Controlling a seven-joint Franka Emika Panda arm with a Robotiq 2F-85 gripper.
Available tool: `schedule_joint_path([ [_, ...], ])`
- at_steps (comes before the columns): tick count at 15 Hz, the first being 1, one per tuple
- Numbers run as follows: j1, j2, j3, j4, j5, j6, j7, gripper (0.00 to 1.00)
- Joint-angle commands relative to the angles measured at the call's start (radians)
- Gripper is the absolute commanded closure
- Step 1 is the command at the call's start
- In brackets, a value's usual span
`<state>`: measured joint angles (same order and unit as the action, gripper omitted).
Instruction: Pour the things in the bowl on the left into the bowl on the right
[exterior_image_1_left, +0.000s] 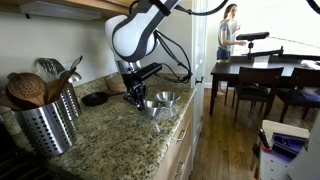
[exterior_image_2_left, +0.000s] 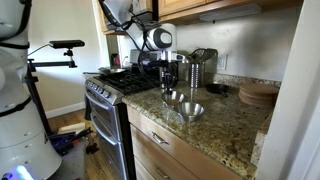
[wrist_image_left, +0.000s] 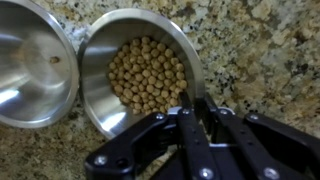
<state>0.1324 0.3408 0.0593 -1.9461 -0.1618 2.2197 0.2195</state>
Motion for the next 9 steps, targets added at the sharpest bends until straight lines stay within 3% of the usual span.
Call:
schedule_joint_path([
  [1, 0.022, -0.044, -0.019, -0.007, -0.034, -0.031, 0.042, 0.91],
  [9, 0.035, 0.003, -0.002, 0.004, -0.023, -0.046, 0.026, 0.91],
])
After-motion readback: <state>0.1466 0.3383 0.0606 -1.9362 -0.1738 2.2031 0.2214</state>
